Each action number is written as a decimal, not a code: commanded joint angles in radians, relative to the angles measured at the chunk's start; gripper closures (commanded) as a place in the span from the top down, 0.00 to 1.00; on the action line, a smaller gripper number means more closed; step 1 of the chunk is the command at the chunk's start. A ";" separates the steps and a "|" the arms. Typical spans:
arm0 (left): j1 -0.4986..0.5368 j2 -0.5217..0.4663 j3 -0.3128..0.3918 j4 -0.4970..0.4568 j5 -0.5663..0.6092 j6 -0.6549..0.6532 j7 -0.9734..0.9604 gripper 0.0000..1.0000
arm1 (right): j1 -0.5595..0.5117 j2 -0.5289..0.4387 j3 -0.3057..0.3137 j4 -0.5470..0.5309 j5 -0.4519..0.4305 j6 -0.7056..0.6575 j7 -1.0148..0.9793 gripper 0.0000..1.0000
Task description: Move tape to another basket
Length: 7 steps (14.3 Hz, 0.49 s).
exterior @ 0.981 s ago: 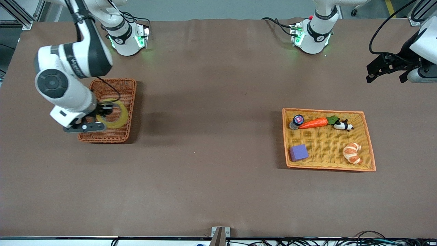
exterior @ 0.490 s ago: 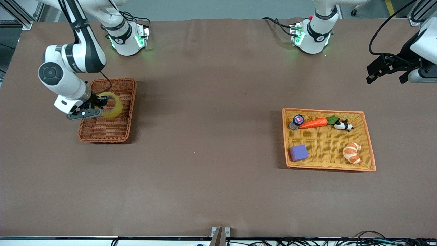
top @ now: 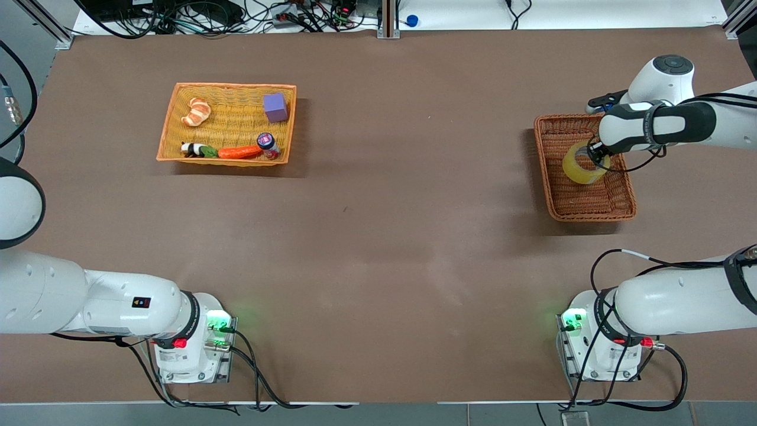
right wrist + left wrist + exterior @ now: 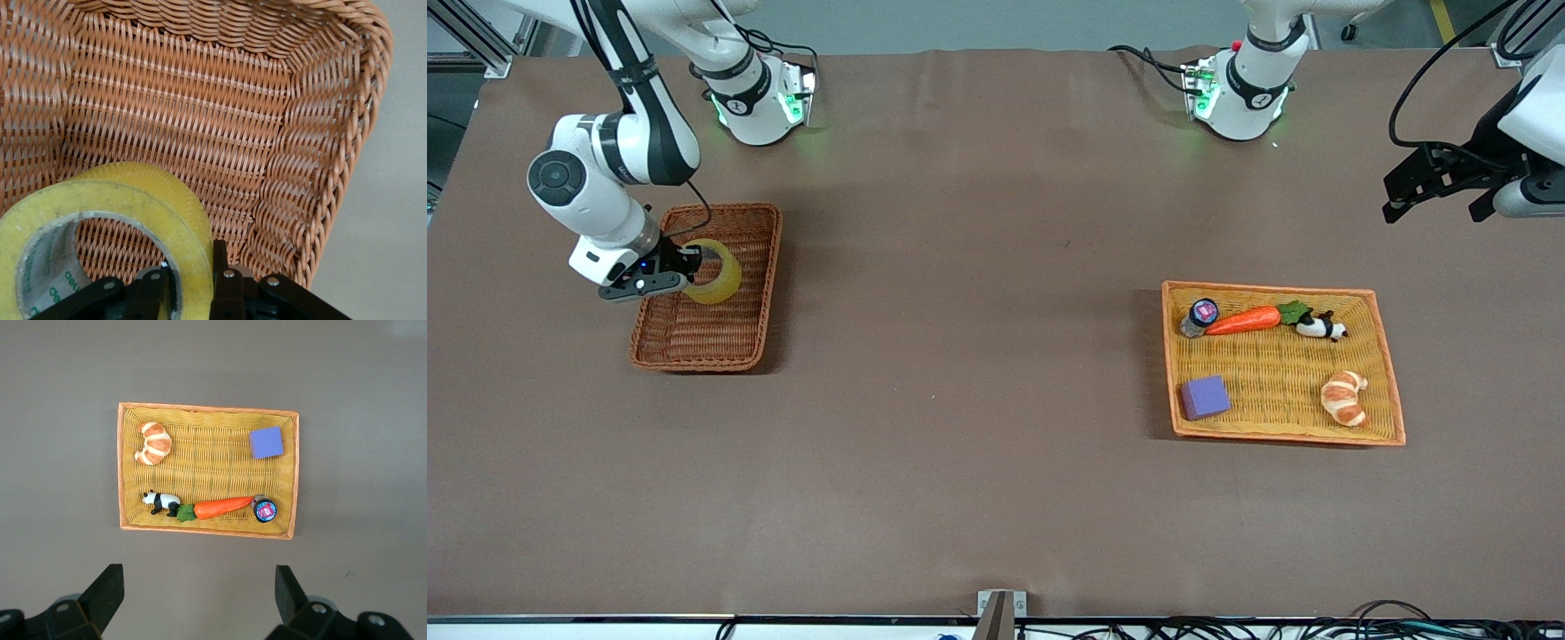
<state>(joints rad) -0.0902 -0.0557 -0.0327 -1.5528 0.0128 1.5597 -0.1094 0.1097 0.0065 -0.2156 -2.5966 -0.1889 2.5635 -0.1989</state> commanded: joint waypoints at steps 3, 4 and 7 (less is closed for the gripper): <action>0.009 -0.023 -0.001 -0.023 -0.022 0.013 0.027 1.00 | 0.005 0.050 0.001 -0.019 0.019 0.081 -0.011 0.11; 0.009 -0.023 0.000 -0.023 -0.022 0.010 0.027 1.00 | 0.007 0.055 0.001 -0.020 0.020 0.081 -0.007 0.15; 0.009 -0.021 0.000 -0.023 -0.020 0.008 0.027 1.00 | 0.011 0.053 0.002 -0.010 0.054 0.067 -0.007 0.95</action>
<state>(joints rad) -0.0902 -0.0557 -0.0327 -1.5537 0.0128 1.5597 -0.1094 0.1143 0.0821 -0.2134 -2.6037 -0.1609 2.6337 -0.1987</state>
